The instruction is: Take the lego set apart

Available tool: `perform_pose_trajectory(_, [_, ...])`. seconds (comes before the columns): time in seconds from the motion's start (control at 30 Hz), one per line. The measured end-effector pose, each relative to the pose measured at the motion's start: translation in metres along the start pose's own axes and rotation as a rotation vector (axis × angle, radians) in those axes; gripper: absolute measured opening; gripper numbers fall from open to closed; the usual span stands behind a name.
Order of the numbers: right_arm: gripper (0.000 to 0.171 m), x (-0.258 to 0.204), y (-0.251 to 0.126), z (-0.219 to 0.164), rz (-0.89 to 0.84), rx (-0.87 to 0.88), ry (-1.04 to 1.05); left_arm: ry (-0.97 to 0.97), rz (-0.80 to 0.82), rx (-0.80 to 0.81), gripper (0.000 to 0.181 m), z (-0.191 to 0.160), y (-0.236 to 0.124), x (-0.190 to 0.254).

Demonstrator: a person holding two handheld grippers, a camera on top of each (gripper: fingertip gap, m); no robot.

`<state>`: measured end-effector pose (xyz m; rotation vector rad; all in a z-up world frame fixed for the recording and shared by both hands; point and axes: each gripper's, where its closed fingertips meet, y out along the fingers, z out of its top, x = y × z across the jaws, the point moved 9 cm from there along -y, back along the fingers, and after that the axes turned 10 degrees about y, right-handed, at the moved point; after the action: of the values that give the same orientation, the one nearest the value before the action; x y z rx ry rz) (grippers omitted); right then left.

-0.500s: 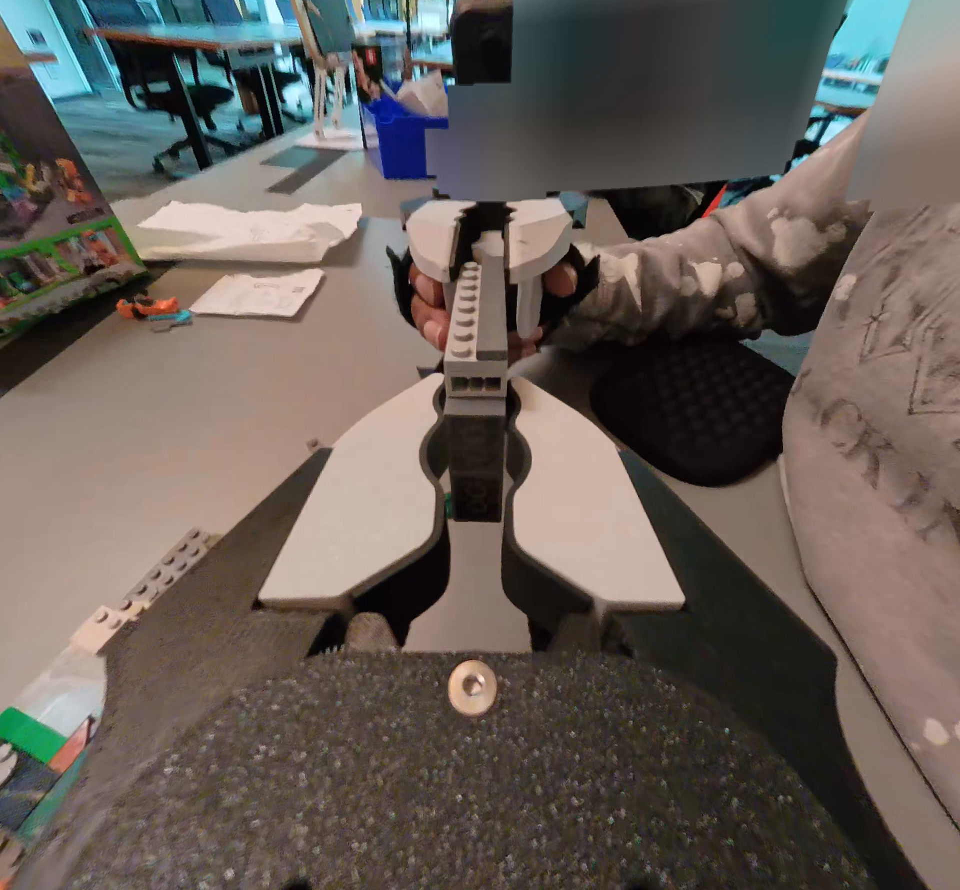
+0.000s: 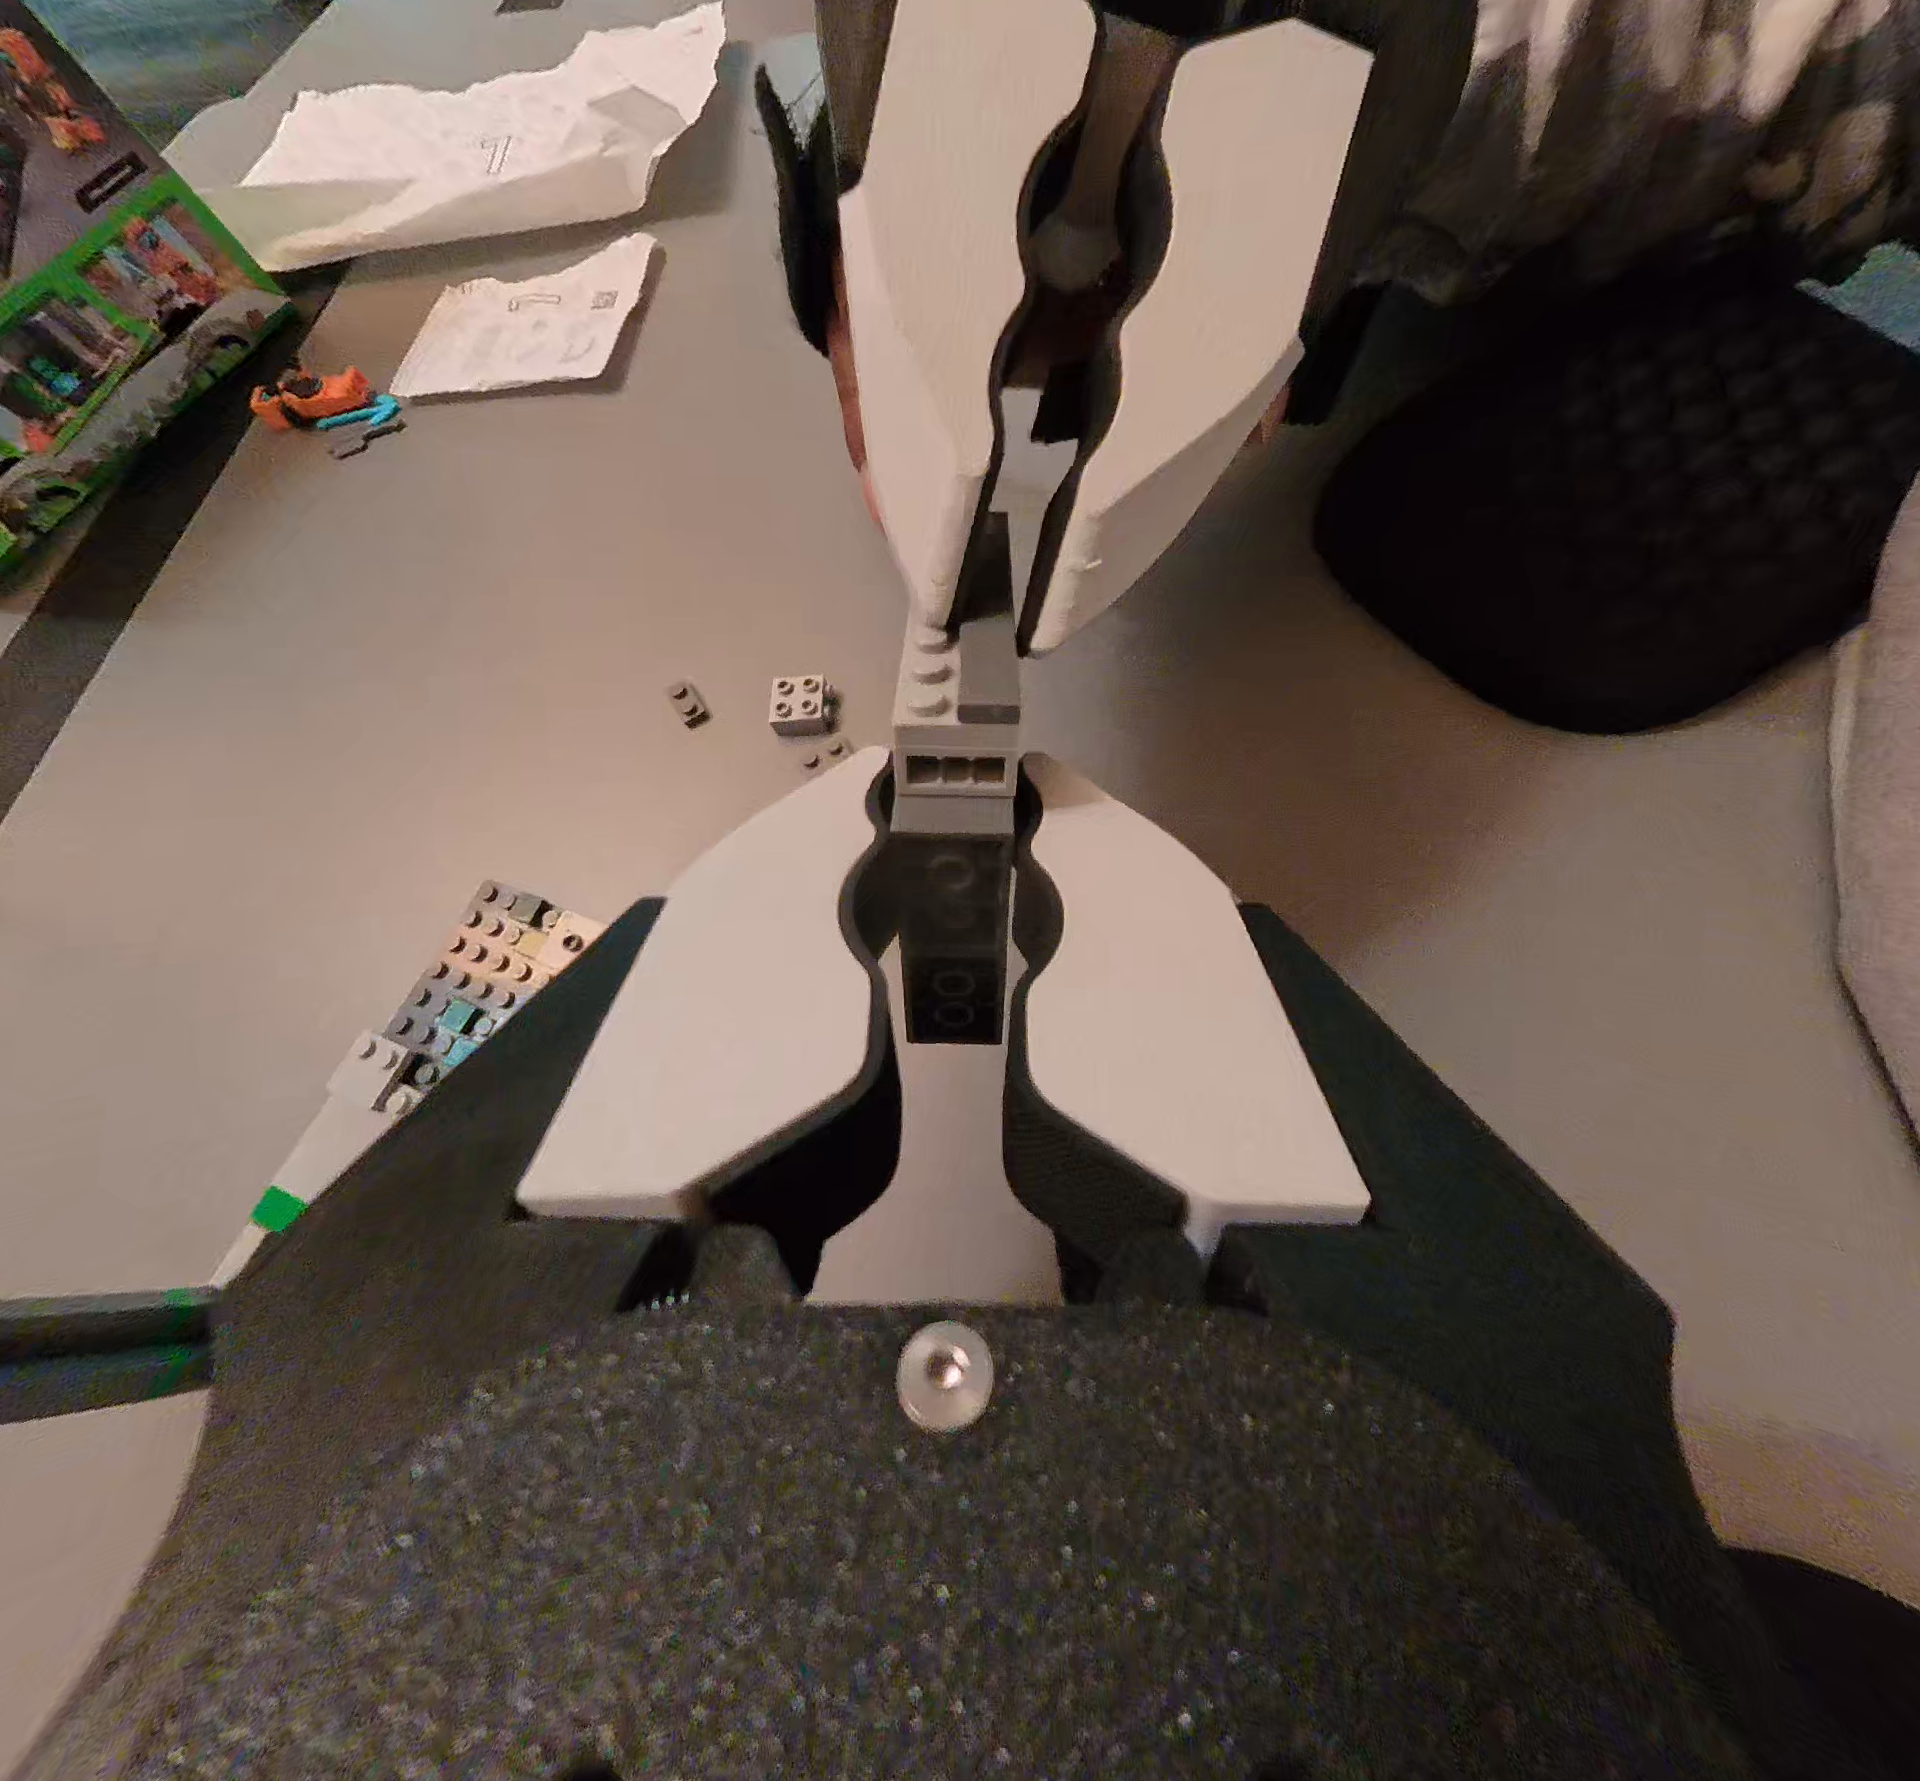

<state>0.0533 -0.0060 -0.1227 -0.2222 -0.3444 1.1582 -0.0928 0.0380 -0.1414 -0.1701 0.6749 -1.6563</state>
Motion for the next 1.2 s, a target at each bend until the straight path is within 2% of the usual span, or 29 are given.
perform_pose_trajectory(0.27, [0.008, 0.003, -0.003, -0.005, -0.032, -0.064, 0.009, -0.038, 0.033, -0.067, 0.019, 0.001, 0.007, -0.002])
perform_pose_trajectory(0.5, [0.007, 0.002, -0.003, -0.011, -0.086, -0.069, -0.025, -0.173, -0.004, -0.047, 0.02, -0.004, 0.013, -0.006])
perform_pose_trajectory(0.93, [0.006, 0.002, -0.013, -0.012, -0.039, -0.059, 0.011, -0.183, -0.057, -0.008, 0.02, -0.004, 0.021, -0.005])
perform_pose_trajectory(1.2, [0.005, -0.003, -0.016, -0.009, -0.074, -0.055, -0.026, -0.254, -0.101, 0.042, 0.02, -0.005, 0.022, -0.005])
